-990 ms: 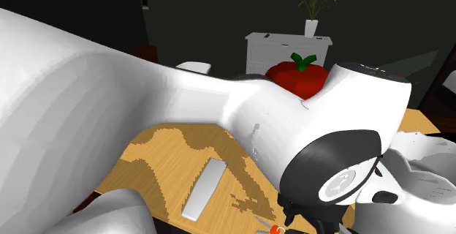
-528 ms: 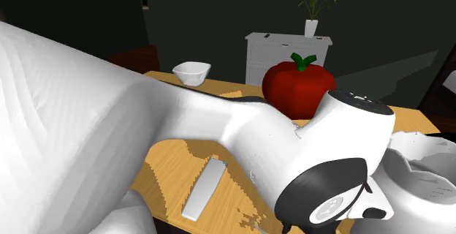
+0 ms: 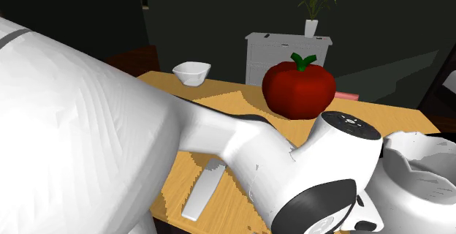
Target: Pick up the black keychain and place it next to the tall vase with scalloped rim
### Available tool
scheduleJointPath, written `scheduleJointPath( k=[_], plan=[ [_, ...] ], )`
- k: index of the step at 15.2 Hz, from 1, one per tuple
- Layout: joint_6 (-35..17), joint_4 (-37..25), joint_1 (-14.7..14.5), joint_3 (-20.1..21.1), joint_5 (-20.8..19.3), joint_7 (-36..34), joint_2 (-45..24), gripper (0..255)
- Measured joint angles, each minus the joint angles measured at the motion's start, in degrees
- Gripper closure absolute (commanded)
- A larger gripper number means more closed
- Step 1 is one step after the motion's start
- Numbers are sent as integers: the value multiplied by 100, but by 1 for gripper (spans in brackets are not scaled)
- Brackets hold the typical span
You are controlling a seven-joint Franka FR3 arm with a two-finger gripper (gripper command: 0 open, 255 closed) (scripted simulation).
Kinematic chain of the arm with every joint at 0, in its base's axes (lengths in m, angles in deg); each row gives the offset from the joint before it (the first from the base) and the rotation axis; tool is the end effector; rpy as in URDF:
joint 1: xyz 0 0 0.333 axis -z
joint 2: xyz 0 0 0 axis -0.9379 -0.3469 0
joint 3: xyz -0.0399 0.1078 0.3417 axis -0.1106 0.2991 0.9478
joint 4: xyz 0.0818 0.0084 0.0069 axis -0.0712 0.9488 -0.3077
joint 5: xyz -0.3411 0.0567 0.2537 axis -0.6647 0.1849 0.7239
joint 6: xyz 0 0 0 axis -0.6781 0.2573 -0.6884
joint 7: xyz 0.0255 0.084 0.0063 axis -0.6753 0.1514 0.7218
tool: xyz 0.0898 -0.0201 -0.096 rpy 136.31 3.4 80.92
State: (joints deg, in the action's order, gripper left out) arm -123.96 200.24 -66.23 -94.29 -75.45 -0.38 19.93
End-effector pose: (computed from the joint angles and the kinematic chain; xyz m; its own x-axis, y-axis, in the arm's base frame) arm 0.2944 -0.1190 0.3397 0.9997 0.0186 -0.0185 0.0187 -0.9998 0.0058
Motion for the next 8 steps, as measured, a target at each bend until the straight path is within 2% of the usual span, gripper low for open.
scheduleJointPath(
  k=[3,4,8],
  plan=[
    [-16,6,0,-2,-2,-1,-9,255],
    [-17,6,0,-2,-2,-1,-9,0],
    [-18,7,0,-3,-2,-1,-9,0]
  ],
)
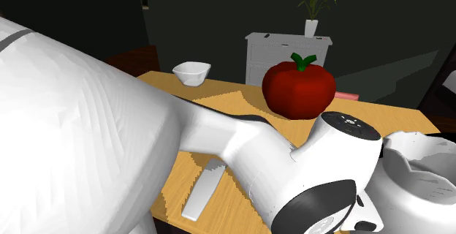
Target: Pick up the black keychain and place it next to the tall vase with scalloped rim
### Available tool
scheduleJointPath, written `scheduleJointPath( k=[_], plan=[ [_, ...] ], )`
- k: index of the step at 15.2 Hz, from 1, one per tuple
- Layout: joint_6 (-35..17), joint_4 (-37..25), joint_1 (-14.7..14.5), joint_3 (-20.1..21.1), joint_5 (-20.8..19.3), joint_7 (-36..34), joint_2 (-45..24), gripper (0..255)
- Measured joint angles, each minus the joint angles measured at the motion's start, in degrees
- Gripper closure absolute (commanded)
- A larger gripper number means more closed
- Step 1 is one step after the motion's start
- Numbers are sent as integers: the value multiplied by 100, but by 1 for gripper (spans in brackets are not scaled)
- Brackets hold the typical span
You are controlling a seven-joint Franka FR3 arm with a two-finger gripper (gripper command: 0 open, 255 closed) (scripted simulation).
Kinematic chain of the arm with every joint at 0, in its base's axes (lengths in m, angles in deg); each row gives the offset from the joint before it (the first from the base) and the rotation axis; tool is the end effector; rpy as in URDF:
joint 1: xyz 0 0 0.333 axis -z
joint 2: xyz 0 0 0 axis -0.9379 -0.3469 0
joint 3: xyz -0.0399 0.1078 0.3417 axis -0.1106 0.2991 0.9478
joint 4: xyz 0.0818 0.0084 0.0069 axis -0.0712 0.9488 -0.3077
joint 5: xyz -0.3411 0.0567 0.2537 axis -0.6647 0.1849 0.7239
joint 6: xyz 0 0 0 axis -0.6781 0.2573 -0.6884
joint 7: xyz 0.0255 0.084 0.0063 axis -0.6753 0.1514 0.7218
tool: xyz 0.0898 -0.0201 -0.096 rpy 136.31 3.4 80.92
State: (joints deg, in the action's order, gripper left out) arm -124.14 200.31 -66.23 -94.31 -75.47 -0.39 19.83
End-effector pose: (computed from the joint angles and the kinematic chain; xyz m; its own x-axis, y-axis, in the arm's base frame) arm 0.2944 -0.1189 0.3389 0.9997 0.0187 -0.0183 0.0188 -0.9998 0.0059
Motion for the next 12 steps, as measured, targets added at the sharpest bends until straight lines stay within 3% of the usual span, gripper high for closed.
scheduleJointPath(
  k=[3,7,12],
  plan=[
    [106,-66,-12,23,24,0,46,0],
    [831,-443,-40,160,144,18,401,0],
    [943,-494,-43,182,162,18,454,0]
  ],
)
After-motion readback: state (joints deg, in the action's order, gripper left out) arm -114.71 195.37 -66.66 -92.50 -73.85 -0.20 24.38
